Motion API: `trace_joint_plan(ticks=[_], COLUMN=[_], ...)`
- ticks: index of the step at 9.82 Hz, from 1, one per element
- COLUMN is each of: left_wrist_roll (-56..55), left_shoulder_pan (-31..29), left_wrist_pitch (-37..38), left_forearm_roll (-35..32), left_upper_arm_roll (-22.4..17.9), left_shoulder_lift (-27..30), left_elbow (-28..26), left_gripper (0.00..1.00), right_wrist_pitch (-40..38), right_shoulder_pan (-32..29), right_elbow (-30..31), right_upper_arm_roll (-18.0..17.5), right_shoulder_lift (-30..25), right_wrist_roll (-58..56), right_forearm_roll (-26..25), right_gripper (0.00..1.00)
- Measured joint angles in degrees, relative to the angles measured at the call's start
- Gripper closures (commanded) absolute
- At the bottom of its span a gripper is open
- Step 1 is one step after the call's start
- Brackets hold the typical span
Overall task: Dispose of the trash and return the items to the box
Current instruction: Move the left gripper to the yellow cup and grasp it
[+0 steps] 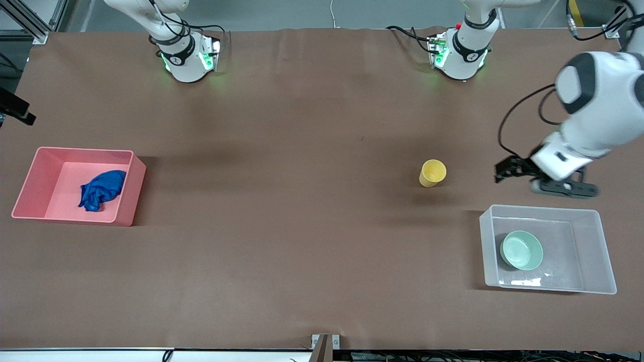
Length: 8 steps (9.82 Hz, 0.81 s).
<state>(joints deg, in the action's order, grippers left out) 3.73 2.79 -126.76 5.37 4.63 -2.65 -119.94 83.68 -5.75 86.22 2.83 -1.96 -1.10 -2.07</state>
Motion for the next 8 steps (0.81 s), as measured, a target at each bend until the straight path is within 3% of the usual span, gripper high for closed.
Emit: trace_joint_plan(ticks=[2,5,6,7,8], left_wrist_roll=[-0.6,-0.6,-0.6,-0.6,-0.6], left_shoulder_pan=[0.1,0.1,0.2,0.2,0.1], left_wrist_pitch=[-9.9,-15.4,-15.5,-15.5,-15.5], left_forearm_roll=[0.0,0.0,-0.1,-0.4,-0.9], left_upper_arm_roll=[3.3,6.2,6.9,7.1,7.1], left_shoulder_lift=[-1.7,-8.7,-10.5,-11.4,-11.9], left_elbow=[-8.3,-11.5,-11.6,-11.9,-12.4], left_gripper=[0.02,0.09,0.31,0.83,1.00], right_wrist_pitch=[1.4,2.0,2.0,2.0,2.0], right_shoulder_pan=[-0.3,-0.3,-0.3,-0.3,-0.3], right_elbow=[0.9,2.5,2.6,2.8,3.0], right_upper_arm_roll=[-0.1,-0.1,-0.1,-0.1,-0.1], right_shoulder_lift=[1.1,1.1,1.0,0.9,0.8], right_wrist_roll=[-0.4,-0.4,-0.1,0.2,0.5], right_forearm_roll=[0.9,2.1,2.2,2.5,2.9], right_gripper=[0.00,0.00,0.00,0.00,0.00])
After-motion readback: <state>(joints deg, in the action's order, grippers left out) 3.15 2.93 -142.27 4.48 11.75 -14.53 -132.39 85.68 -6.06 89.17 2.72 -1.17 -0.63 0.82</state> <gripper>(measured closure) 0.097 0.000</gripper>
